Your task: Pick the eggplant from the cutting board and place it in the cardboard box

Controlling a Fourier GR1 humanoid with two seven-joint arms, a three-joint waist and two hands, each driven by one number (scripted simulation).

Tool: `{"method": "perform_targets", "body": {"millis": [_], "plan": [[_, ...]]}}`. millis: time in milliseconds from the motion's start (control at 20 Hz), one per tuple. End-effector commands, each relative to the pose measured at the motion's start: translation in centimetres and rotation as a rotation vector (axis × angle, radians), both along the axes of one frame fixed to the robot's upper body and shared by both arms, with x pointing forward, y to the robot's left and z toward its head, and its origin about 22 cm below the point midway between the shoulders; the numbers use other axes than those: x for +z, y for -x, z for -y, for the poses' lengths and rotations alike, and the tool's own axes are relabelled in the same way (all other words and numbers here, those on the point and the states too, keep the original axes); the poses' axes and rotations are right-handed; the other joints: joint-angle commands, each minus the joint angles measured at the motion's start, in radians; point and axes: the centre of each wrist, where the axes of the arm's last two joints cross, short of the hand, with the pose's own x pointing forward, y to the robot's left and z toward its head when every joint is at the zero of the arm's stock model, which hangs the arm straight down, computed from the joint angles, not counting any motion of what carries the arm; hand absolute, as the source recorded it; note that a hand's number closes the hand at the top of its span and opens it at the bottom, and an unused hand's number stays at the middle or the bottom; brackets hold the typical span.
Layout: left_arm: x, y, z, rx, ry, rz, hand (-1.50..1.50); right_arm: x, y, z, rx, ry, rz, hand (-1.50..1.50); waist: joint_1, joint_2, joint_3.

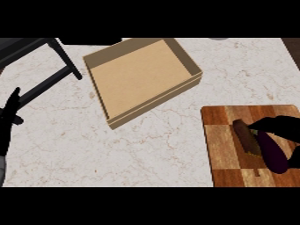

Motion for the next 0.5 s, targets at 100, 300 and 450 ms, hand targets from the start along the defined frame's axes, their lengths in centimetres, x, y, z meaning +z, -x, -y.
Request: {"method": "perform_targets", "body": {"millis": [100,300,450], "plan": [[-0.5,-0.6,0.2,0.014,0.013,-0.011,0.00,-3.4,1.6,-0.9,-0.003,-0.046,0.129,1.50,-0.004,0.010,0.008],[-0.3,-0.5,0.1,0.009,0.004,-0.009,0.00,-0.4,0.2,-0.7,0.008,-0.044,0.200,1.50,-0.006,0.007,0.008],[1.4,0.7,-1.2,0.003,-0.001,0.000,0.00,-1.7,0.1,-1.9,-0.026,-0.072,0.324,1.50,-0.001,0.006,0.008]]}}
